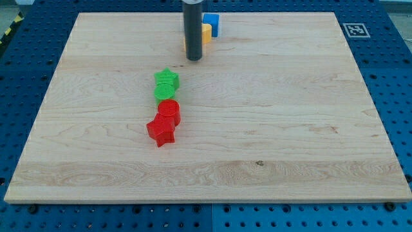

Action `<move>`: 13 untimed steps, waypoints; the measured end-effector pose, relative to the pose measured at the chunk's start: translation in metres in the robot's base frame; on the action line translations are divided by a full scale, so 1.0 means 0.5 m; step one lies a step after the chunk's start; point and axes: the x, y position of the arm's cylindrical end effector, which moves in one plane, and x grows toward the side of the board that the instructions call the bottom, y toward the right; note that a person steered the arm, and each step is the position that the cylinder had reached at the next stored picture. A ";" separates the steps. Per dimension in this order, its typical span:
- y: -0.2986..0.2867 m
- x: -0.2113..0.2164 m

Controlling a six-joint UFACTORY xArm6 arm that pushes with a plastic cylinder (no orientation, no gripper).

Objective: Push the yellow hexagon closer to the yellow heart and blue triangle

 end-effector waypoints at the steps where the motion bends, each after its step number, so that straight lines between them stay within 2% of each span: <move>1: -0.013 -0.011; 3: 0.020 -0.011; 5: -0.041 -0.065; 9: -0.066 -0.066; 11: -0.078 -0.032; 12: -0.135 -0.093; 13: -0.114 -0.130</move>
